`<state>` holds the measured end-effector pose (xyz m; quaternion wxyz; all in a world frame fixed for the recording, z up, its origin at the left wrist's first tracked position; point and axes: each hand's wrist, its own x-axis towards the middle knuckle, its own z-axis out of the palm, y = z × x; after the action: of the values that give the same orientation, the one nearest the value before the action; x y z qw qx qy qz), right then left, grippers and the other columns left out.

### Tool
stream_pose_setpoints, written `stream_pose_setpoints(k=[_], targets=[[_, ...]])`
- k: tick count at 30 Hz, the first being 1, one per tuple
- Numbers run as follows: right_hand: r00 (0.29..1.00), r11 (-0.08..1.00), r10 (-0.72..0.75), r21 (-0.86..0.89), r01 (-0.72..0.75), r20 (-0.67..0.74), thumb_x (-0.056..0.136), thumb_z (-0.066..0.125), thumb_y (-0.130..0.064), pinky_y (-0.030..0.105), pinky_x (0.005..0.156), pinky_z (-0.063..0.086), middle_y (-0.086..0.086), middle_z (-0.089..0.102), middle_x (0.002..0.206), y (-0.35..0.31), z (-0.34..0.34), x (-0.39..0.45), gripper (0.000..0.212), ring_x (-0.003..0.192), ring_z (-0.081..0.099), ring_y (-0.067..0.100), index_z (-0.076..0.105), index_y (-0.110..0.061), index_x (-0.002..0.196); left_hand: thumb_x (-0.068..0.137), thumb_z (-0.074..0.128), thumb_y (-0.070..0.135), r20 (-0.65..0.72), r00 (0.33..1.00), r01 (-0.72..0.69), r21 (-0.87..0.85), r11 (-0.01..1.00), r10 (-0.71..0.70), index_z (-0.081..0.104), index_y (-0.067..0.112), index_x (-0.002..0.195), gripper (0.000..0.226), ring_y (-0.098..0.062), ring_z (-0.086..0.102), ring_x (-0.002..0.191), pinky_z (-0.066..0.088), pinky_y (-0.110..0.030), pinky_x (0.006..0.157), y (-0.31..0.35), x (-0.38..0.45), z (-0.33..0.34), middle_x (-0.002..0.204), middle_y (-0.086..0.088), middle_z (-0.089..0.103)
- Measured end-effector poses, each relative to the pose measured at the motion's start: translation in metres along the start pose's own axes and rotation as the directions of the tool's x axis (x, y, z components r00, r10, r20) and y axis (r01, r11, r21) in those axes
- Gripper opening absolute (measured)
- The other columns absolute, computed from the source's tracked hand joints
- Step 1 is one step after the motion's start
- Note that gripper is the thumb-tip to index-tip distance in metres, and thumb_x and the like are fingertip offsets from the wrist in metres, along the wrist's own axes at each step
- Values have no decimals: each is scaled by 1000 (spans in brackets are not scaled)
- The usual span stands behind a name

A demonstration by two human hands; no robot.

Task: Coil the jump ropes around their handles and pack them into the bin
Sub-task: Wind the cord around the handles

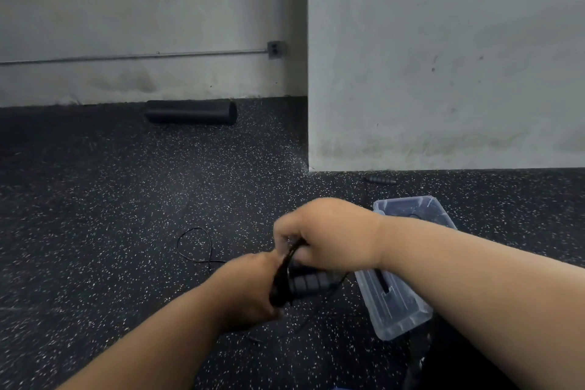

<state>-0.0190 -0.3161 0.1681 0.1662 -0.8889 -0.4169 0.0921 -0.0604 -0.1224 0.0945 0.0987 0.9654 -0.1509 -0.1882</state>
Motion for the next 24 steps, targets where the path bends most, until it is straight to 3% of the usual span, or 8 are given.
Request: stream_pose_setpoints(k=[2, 4, 8, 11, 14, 16, 20, 24], targets=[[991, 966, 128, 230, -118, -29, 85, 70, -13, 19, 63, 48, -16, 68, 79, 16, -9, 6, 12, 69, 60, 1, 68, -24, 86, 72, 86, 44, -18, 991, -132, -76, 988, 131, 47, 47, 124, 65, -4, 63, 110, 51, -28, 93, 15, -2, 2, 117, 22, 66], [962, 862, 270, 436, -259, 36, 82, 70, -9, 26, 53, 40, -9, 60, 67, 47, -8, 9, 14, 55, 49, 7, 62, -17, 75, 73, 87, 43, -132, 974, -203, -171, 964, 182, 43, 48, 129, 72, 2, 59, 110, 49, -25, 96, 27, -7, -3, 119, 25, 64], [906, 559, 370, 730, -394, 206, 84, 59, -14, 30, 57, 33, 6, 51, 67, 84, 13, 9, 9, 60, 42, 19, 63, -19, 78, 73, 92, 42, -392, 917, -244, -415, 876, 69, 35, 57, 127, 79, 10, 61, 103, 50, -17, 90, 24, -14, -15, 114, 29, 61], [906, 515, 340, 756, -403, 250, 94, 54, -23, 25, 49, 27, -3, 45, 60, 68, 24, 14, 18, 51, 33, 12, 58, -18, 77, 79, 92, 24, -480, 876, -286, -598, 749, -48, 27, 57, 138, 94, 4, 65, 102, 56, -18, 86, 14, -15, -18, 119, 17, 60], [908, 789, 324, 454, -414, 264, 98, 55, -32, 32, 55, 35, -2, 49, 61, 42, 40, 17, 30, 51, 40, 13, 52, -19, 72, 85, 87, 14, -474, 843, -244, -759, 604, -254, 22, 54, 152, 101, 16, 61, 104, 48, -8, 87, 7, -6, -21, 127, 24, 56], [912, 916, 309, 172, -361, 269, 99, 53, -34, 33, 62, 45, -2, 59, 69, 26, 50, 13, 30, 60, 52, 16, 49, -20, 73, 87, 86, 21, -392, 845, -118, -801, 587, -364, 25, 55, 150, 95, 9, 66, 100, 48, -21, 90, -2, 1, -22, 121, 26, 61], [973, 974, 187, -156, -166, 133, 97, 52, -36, 31, 60, 42, -6, 58, 78, 2, 35, 3, 20, 67, 54, 14, 48, -27, 80, 83, 81, 36, -212, 941, 180, -343, 922, -263, 27, 48, 144, 83, -15, 65, 96, 53, -35, 85, -19, 5, -9, 113, 15, 64], [991, 982, 126, -150, -117, 52, 94, 64, -41, 33, 64, 49, -8, 64, 79, 15, 9, 3, 19, 72, 59, 13, 62, -25, 84, 79, 81, 42, -86, 995, 34, -116, 993, -44, 29, 48, 135, 77, -18, 67, 103, 55, -38, 89, -12, 3, 1, 116, 13, 69]])
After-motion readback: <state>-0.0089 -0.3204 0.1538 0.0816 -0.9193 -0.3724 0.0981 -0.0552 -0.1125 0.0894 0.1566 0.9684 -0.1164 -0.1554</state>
